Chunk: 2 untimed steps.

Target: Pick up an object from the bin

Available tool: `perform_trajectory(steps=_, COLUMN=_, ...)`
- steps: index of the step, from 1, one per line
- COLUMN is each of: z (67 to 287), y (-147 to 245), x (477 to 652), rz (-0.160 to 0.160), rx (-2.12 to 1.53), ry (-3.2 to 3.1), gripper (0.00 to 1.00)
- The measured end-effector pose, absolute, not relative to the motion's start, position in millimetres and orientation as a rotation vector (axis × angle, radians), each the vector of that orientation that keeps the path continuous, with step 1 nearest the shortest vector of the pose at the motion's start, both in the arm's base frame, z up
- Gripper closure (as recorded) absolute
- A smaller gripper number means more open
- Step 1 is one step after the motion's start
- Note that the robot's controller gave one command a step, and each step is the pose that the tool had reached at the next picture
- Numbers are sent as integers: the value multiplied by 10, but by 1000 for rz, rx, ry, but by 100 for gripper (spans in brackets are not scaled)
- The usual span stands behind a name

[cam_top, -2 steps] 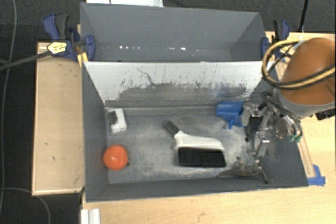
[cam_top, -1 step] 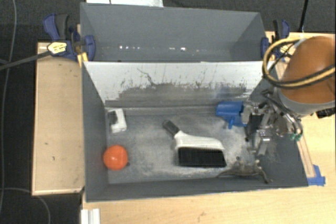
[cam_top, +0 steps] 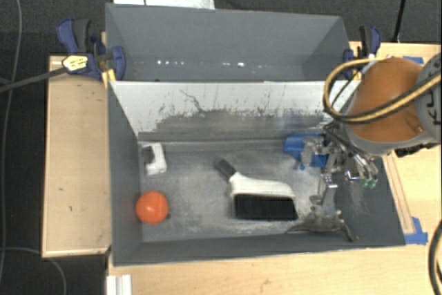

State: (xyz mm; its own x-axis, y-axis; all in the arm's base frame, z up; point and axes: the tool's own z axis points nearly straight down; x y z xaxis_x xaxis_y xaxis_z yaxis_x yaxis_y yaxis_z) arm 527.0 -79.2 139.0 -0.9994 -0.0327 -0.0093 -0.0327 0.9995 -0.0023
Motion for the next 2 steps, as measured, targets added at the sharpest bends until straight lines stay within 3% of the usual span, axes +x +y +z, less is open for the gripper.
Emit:
perform_trajectory(steps=1, z=1095, y=-678, x=5253, rz=3, rx=46, ry=3144, gripper=0)
perform_trajectory(steps=2, z=999, y=-241, x=5199, rz=-4, rx=162, ry=3130, gripper=0)
